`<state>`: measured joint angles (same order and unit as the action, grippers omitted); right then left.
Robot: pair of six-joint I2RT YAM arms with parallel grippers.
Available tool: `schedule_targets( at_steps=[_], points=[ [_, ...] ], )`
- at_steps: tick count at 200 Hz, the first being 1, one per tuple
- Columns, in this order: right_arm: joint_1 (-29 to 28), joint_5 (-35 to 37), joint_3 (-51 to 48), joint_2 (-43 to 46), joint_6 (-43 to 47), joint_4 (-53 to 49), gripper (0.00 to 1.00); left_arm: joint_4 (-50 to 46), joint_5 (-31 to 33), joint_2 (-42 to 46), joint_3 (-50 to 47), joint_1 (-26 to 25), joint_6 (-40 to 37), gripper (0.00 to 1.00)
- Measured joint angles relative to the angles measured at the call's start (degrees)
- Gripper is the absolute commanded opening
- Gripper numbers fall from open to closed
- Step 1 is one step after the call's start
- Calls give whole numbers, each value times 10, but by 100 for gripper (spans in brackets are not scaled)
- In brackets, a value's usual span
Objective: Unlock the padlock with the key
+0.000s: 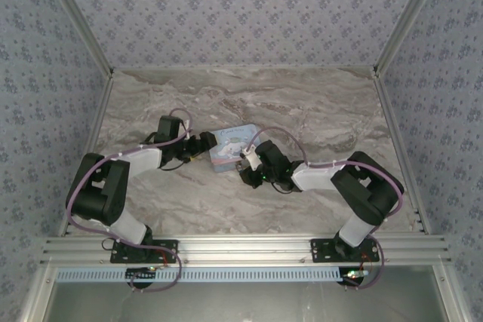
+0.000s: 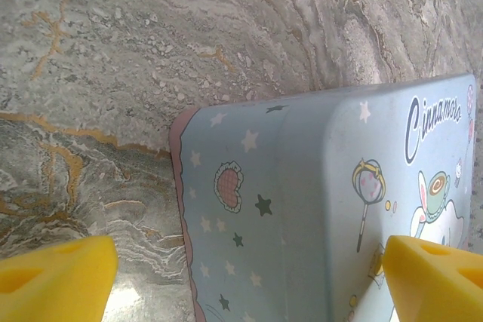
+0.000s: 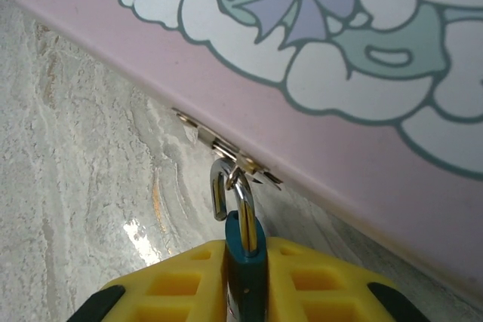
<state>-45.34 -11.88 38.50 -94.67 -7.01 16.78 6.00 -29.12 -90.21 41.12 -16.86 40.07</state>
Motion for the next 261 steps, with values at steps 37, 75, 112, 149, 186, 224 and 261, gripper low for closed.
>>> schedule_targets(
  at_steps=[37,75,112,149,186,224,261],
  points=[
    [-1,7,0,-1,0,0,14,-2,2,0,0,0,0,90],
    [-16,59,1,8,0,-15,9,-18,14,14,-2,0,-4,90],
    [-26,160,3,22,-8,-49,8,-33,35,66,-38,-1,-6,90],
    [-36,250,8,24,-15,-75,8,-64,55,108,-57,-12,-6,89],
    [-37,276,8,24,-19,-80,7,-117,93,152,-39,-29,-29,92],
    [-29,269,2,29,-39,-73,7,-151,112,116,46,-35,-75,95],
    [-27,266,-1,31,-52,-73,7,-162,118,21,120,-45,-122,99]
  ],
)
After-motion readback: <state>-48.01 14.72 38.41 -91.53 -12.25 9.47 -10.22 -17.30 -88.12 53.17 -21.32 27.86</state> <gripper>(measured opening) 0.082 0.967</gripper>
